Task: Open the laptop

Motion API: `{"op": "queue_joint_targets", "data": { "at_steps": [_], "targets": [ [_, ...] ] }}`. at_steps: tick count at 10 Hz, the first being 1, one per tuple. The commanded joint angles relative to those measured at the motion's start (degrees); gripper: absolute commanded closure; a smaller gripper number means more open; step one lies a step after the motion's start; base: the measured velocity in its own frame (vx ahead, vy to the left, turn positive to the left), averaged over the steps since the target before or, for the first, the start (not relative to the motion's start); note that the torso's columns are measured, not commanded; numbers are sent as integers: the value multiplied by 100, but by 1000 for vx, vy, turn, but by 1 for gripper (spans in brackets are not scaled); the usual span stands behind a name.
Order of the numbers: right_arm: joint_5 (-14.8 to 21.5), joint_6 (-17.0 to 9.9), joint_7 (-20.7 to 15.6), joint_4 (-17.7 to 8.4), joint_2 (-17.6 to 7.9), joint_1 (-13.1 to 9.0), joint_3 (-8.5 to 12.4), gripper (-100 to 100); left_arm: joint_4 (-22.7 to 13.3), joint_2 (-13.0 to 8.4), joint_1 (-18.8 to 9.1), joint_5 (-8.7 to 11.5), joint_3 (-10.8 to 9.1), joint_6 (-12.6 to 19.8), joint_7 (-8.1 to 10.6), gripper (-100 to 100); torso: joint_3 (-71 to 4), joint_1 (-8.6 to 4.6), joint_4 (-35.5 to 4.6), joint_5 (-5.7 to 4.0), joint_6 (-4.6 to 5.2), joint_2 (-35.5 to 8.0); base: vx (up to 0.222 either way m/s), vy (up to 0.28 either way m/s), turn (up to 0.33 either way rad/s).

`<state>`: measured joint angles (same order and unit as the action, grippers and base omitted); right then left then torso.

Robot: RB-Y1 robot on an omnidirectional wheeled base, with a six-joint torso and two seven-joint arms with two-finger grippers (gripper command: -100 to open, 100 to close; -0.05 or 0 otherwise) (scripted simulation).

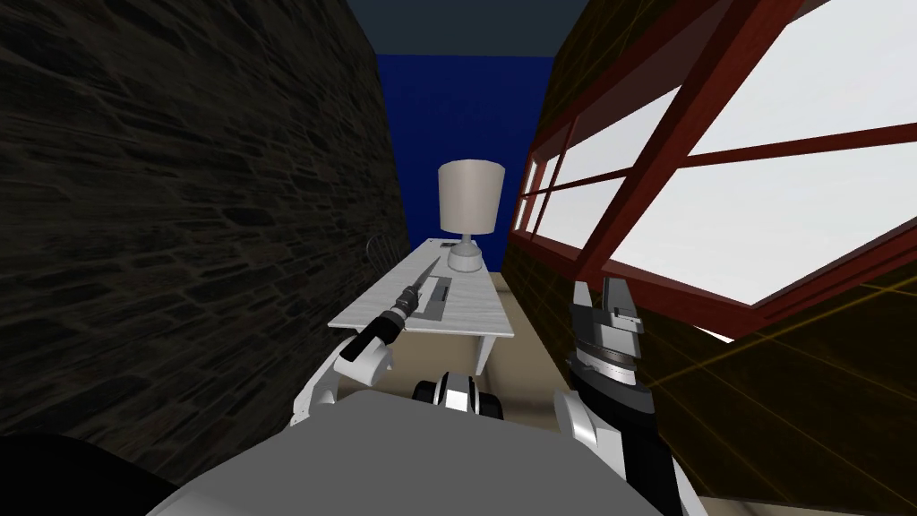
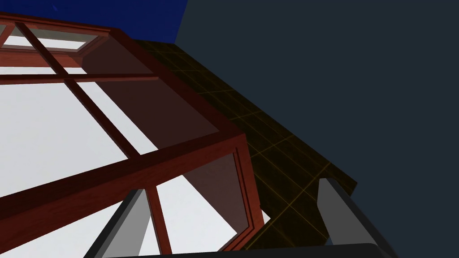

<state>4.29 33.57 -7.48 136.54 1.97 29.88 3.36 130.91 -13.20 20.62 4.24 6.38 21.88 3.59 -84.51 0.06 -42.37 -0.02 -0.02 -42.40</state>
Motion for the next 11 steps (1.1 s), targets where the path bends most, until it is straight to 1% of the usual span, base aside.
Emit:
{"op": "queue_joint_targets", "data": {
  "at_steps": [1,3,4,6,7,9,11],
  "targets": [
    [0,0,0,0,0,0,0,0,-314,-129,-108,-260,-19,-182,-272,100,0,-7,-2,-3,3,1,-30,-99,-32],
    [0,0,0,0,0,0,0,0,-561,-244,-183,-439,-43,-316,-462,100,-1,-19,0,-6,5,3,-26,-99,-32],
    [0,0,0,0,0,0,0,0,-523,-214,-163,-372,-41,-268,-383,100,-1,-16,-2,-6,5,1,-13,-44,-6],
    [0,0,0,0,-1,0,1,0,-952,-251,-318,-599,-65,-532,-594,100,-2,1,0,1,2,3,-24,-55,-6],
    [0,0,0,0,0,0,0,0,-660,-285,-199,-505,-65,-337,-504,-100,-2,-9,5,0,3,5,-3,-33,7],
    [0,0,0,0,-1,1,1,0,-329,-341,-89,-478,-68,-125,-485,-100,-15,7,12,5,2,26,42,7,15],
    [0,0,0,0,-1,1,1,0,-5,-396,21,-450,-71,86,-466,-100,-8,-5,2,-1,3,12,46,20,16]
  ]
}}
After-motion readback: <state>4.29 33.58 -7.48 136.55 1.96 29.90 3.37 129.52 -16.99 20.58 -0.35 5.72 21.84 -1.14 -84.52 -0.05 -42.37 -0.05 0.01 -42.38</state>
